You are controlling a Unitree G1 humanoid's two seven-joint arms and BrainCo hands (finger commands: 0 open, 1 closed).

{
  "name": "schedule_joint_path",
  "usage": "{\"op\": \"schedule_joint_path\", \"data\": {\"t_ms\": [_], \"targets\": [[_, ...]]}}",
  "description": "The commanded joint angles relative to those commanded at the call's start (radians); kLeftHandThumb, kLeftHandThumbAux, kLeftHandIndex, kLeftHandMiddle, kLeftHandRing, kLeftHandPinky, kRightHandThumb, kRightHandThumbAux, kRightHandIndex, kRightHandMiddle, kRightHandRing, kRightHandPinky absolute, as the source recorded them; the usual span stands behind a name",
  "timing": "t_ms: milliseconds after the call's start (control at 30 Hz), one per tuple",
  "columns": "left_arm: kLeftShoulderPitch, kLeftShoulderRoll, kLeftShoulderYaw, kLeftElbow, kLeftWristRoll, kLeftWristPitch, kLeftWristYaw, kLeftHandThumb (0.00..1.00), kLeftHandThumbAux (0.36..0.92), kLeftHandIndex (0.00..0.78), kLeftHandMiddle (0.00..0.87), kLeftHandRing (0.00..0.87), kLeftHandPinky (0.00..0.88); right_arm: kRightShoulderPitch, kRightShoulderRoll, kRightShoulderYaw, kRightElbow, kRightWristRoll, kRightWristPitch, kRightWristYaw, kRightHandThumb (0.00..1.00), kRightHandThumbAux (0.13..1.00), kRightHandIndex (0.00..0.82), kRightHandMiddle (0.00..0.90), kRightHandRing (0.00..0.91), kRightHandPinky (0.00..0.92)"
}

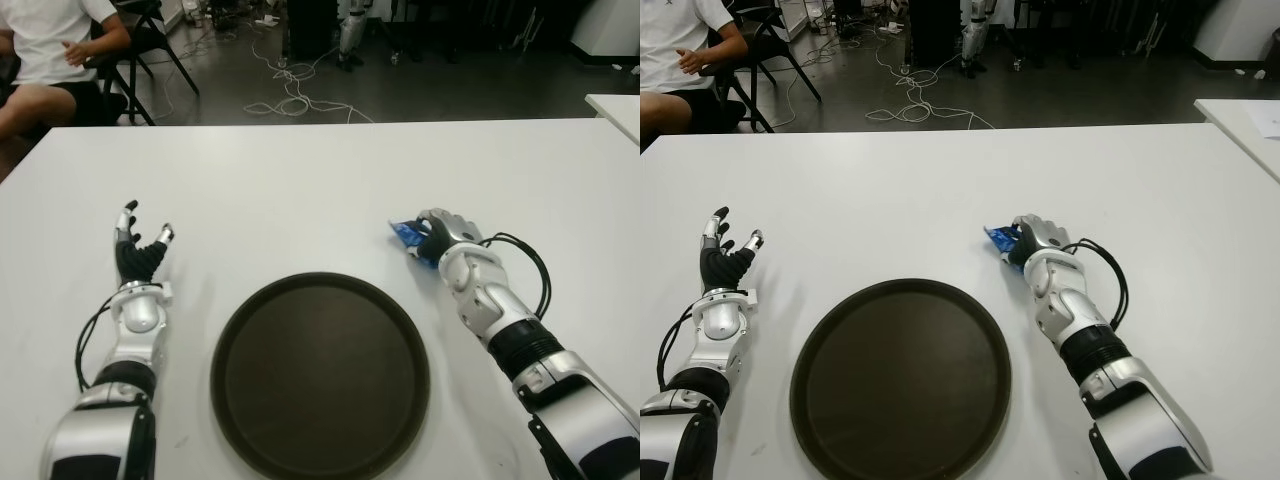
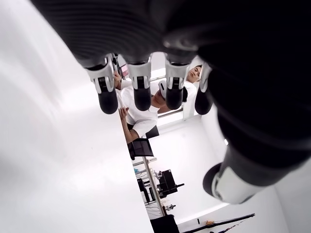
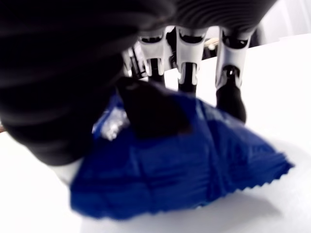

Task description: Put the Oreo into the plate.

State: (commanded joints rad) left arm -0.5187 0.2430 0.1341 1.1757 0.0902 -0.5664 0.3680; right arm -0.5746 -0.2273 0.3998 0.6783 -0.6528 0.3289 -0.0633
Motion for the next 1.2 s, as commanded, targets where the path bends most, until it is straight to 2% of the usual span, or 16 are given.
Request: {"op": "schedule_joint_path", "data": {"t_ms": [633, 900, 1200], "targets": [[0.000, -0.005, 0.006, -0.004, -0.008, 0.001, -0.001, 0.000, 0.740, 0.028, 0.044, 0.030, 0.017, 0.018, 0.026, -0.082, -0.025, 0.104, -0.051, -0.043, 0.696, 0.724, 0.439, 0.786, 0.787, 0.785], [0.001, -0.005, 0.002, -0.005, -0.003, -0.004, 0.001, 0.000, 0.760, 0.025, 0.040, 0.027, 0.013, 0.022, 0.036, -0.096, -0.043, 0.122, -0.029, -0.050, 0.701, 0.722, 0.440, 0.797, 0.805, 0.801], [0.000, -0.006, 0.003, -0.004, -0.006, -0.001, -0.004, 0.000, 0.744, 0.025, 0.035, 0.021, 0.003, 0.033, 0.043, -0.121, -0.058, 0.142, -0.053, -0.071, 0.702, 0.722, 0.440, 0.800, 0.807, 0.802]]}}
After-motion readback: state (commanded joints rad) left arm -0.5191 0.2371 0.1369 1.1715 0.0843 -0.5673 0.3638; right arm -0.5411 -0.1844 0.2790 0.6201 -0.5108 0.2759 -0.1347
